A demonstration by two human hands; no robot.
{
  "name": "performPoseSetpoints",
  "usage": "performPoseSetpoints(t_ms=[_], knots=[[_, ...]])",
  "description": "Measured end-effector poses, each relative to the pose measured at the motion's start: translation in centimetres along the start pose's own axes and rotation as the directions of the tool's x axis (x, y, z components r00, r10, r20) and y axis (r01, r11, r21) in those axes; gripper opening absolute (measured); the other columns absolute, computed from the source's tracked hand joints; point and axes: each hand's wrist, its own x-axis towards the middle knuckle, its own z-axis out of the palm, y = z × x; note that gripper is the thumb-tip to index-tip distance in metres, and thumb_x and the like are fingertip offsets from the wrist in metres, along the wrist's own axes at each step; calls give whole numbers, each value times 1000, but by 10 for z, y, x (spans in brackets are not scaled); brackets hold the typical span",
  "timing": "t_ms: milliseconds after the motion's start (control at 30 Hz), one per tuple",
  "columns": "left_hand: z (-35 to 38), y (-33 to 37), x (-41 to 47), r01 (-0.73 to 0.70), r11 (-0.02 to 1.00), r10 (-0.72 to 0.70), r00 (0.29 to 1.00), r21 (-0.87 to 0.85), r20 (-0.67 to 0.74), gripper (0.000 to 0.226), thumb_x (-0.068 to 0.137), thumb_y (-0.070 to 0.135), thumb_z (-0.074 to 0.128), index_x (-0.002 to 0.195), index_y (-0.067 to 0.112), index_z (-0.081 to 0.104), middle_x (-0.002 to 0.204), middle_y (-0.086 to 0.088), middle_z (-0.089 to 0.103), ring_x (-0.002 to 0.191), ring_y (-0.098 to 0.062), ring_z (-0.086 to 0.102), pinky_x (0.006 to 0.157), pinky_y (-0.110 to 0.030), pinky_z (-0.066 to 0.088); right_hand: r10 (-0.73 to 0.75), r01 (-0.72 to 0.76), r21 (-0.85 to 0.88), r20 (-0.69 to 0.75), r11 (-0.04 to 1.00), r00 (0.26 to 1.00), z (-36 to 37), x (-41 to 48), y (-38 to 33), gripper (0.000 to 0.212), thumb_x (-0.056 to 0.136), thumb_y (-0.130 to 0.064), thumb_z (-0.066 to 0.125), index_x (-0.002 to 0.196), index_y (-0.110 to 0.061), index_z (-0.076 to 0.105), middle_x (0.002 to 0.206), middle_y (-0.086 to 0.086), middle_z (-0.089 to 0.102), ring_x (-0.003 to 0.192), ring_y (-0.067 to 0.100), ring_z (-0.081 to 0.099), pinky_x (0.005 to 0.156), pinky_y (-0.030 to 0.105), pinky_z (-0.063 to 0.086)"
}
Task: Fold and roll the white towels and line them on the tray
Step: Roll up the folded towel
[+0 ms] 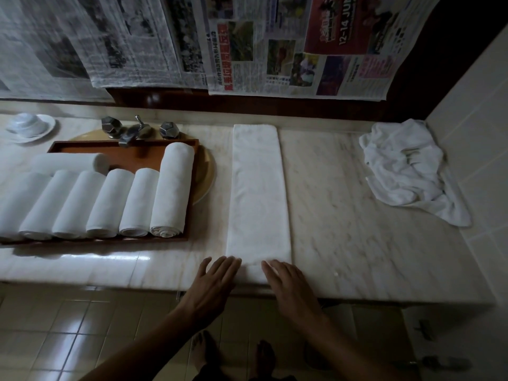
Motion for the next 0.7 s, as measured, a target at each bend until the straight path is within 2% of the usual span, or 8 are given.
performPoseSetpoints(t_ms=[67, 167, 300, 367, 467, 533, 600, 700], knots=[[-2, 1, -4, -44, 999, 44, 999, -11, 28, 57, 91, 29, 41, 147, 17, 42, 150, -6, 47, 135, -23, 49, 111, -48, 41, -31, 31, 21, 10, 999, 999, -3, -6, 4, 60, 83, -3, 35, 136, -6, 63, 126, 16, 66, 108, 33, 66, 86, 41, 60], [-5, 3, -7, -62, 994, 61, 998, -89, -22, 49, 90, 29, 40, 138, 21, 49, 142, 0, 49, 117, -19, 54, 96, -38, 46, -56, 47, 108, 77, 993, 996, -7, -9, 12, 70, 75, 3, 44, 142, -9, 57, 128, 10, 61, 110, 29, 61, 86, 40, 58], [-9, 5, -3, 4, 978, -11, 999, -210, -33, 49, 91, 41, 32, 134, 28, 51, 134, 9, 50, 102, -11, 48, 83, -27, 38, 79, -144, 370, 183, 918, 980, -18, 0, 21, 56, 91, -2, 51, 142, -24, 55, 132, -3, 57, 119, 18, 55, 98, 37, 51], [-13, 2, 2, 8, 974, -11, 1000, -227, -13, 52, 91, 45, 28, 137, 31, 49, 132, 12, 49, 101, -9, 44, 83, -25, 36, 136, -202, 425, 181, 882, 974, -22, 3, 21, 52, 89, -2, 55, 136, -24, 59, 130, -4, 59, 119, 17, 56, 99, 35, 50], [-23, -6, 12, 14, 962, -12, 1000, -274, 10, 43, 99, 45, 40, 140, 36, 49, 127, 16, 49, 100, -6, 42, 86, -24, 38, 111, -112, 358, 23, 927, 994, -19, -3, 11, 56, 75, 1, 51, 127, -16, 65, 127, 0, 62, 119, 21, 56, 102, 40, 49], [-29, -9, 19, 8, 956, 1, 1000, -293, 28, 40, 101, 43, 49, 140, 37, 50, 125, 15, 50, 101, -6, 42, 87, -26, 40, 78, -56, 265, -73, 963, 994, -15, -9, -2, 51, 81, -1, 48, 126, -13, 67, 128, 5, 64, 120, 26, 57, 105, 44, 48], [-34, -11, 24, 9, 951, 11, 998, -310, 61, 41, 101, 44, 52, 141, 35, 52, 124, 12, 50, 101, -6, 42, 87, -25, 38, 35, -16, 182, -103, 983, 994, -13, -11, -15, 47, 87, -7, 45, 127, -13, 69, 129, 9, 65, 118, 29, 60, 106, 46, 48], [-39, -12, 30, 43, 934, -7, 995, -354, 102, 40, 100, 44, 56, 138, 30, 57, 120, 11, 50, 100, -6, 40, 85, -24, 35, 27, -19, 116, -67, 993, 997, -14, -7, -19, 48, 88, -7, 43, 128, -12, 68, 126, 8, 67, 114, 28, 62, 101, 44, 51]])
